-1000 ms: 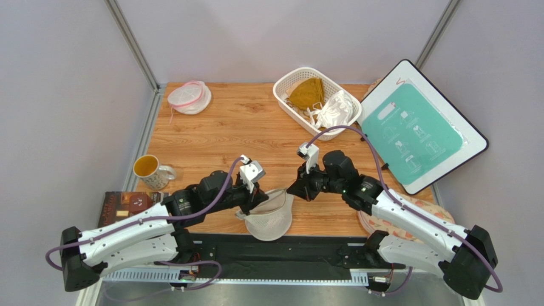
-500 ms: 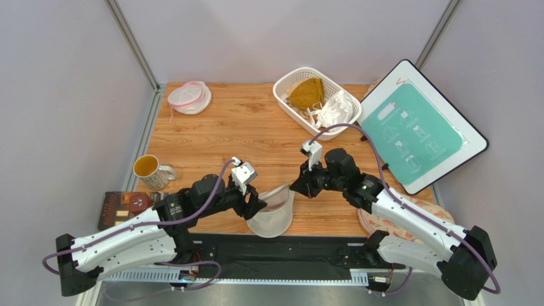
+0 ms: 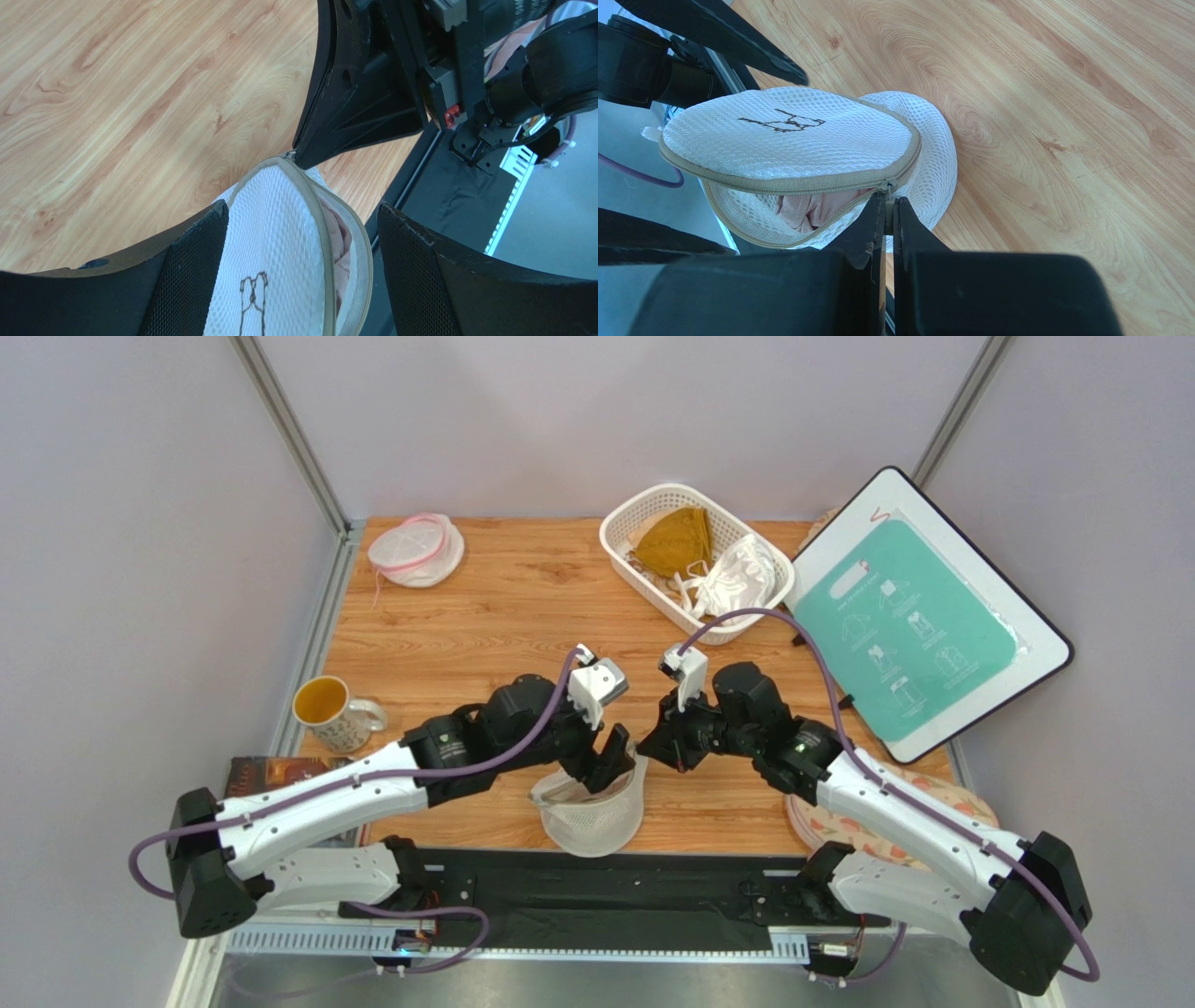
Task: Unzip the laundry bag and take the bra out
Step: Unzip the laundry bag at the center of the board.
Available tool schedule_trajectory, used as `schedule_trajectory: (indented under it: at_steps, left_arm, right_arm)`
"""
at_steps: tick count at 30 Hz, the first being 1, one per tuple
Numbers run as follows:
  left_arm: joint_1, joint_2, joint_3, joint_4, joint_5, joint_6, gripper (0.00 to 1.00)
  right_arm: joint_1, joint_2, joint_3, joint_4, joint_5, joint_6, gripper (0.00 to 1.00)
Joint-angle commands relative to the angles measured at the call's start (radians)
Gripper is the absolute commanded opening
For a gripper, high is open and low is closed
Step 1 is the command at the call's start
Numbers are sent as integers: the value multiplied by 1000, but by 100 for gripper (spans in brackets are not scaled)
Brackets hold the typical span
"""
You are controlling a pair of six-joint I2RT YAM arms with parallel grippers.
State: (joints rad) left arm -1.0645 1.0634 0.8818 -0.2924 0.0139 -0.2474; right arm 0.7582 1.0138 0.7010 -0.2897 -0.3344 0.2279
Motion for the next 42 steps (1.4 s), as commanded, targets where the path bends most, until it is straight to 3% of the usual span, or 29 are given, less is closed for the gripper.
schedule_trajectory:
  at_steps: [1,7,10,13,16,27,42]
  left_arm:
    - [-2,50,43,22,17,11,82]
    - [-2,89,43,18,18,7,76]
    - [-3,109,49,16,24,10,55]
    - [-5,121,57,10,21,16,19]
    - [-6,119,63,2,8,29,0]
    - [-14,-62,-41,74,11,137,0]
    - [-12,-287,-151,93,-12,175,0]
  right_arm:
    - [0,-26,-1,12,-6,-6,0]
    - [0,-32,0,9,-3,-10,0]
    - [0,-35,11,-3,6,-15,0]
    - [0,-41,29,-28,23,-28,0]
    - [0,-53,48,-58,49,-42,0]
    - [-30,-64,40,-92,49,-53,0]
    - [-40,16,23,-35,5,-36,0]
